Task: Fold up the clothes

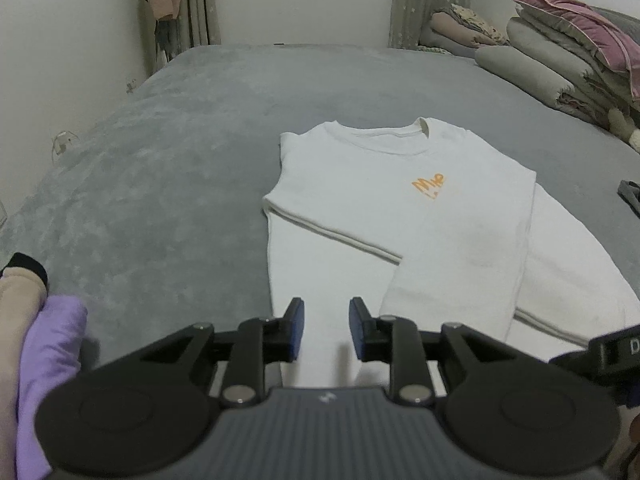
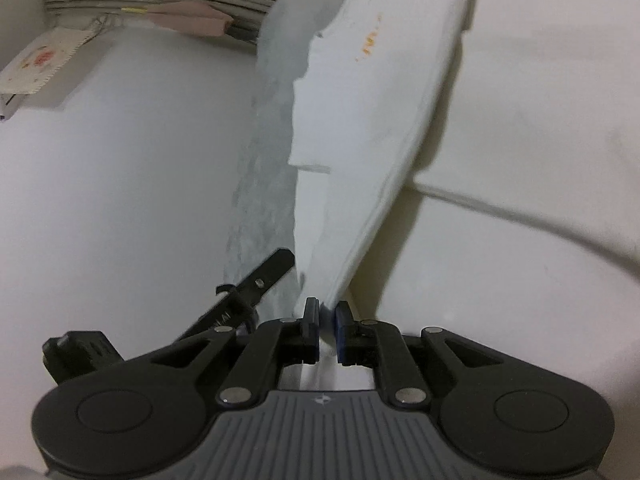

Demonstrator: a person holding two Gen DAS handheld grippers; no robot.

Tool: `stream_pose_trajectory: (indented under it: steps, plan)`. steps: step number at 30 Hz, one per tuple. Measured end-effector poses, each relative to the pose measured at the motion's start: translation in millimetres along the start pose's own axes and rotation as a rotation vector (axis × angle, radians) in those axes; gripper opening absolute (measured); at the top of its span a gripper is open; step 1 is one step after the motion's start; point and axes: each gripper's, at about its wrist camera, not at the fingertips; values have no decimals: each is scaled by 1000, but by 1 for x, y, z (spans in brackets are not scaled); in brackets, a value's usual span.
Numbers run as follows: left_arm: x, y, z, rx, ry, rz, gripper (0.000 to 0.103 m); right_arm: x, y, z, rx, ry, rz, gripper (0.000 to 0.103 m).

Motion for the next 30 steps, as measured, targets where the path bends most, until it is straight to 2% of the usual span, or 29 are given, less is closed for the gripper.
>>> stream_pose_trajectory:
  steps: [2, 4, 7, 9, 11, 14, 16, 17, 18, 20, 23, 26, 28, 30]
  plan:
    - [-2, 1, -2, 10, 15, -5, 25, -1, -6, 5, -36, -42, -43, 11]
    - [-7, 2, -5, 22, 19, -26, 26, 3, -13, 11, -63, -26, -12, 11]
    - [-19, 8, -12, 39, -30, -109, 26, 17, -12, 7, -45, 189, 136, 10]
    - [-29, 14, -17, 52, -73, -188, 26, 24, -9, 6, -63, 240, 209, 9]
    - [-35, 18, -21, 65, -89, -223, 26, 29, -8, 7, -66, 246, 249, 10]
    - [-27, 15, -18, 68, -36, -159, 26, 28, -7, -4, -18, 182, 223, 13]
    - [-15, 13, -16, 68, 41, -76, 24, 25, -7, -7, -3, 171, 203, 13]
    - [-13, 12, -16, 69, 59, -57, 15, 25, -5, -7, -4, 173, 209, 13]
    - [-12, 13, -16, 70, 71, -45, 11, 26, -3, -7, -7, 175, 215, 13]
    - [-10, 13, -17, 72, 96, -21, 7, 26, 0, -5, -14, 169, 225, 13]
    - [-5, 11, -13, 57, 154, 38, 6, 22, 0, -7, -20, 128, 183, 12]
    - [14, 4, -3, 18, 187, 138, 6, 16, -4, -5, -15, 88, 121, 11]
    - [24, 2, 0, 13, 182, 169, 7, 17, -5, -3, -15, 107, 122, 11]
    - [29, 3, -3, 43, 214, 183, 9, 21, -4, -4, -23, 162, 156, 11]
Point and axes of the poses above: each gripper's, at about its wrist camera, not at the fingertips, and z roughly against the way its jaws point, x to its left, y to its underside, and after that the axes turned 12 degrees about y, right-handed
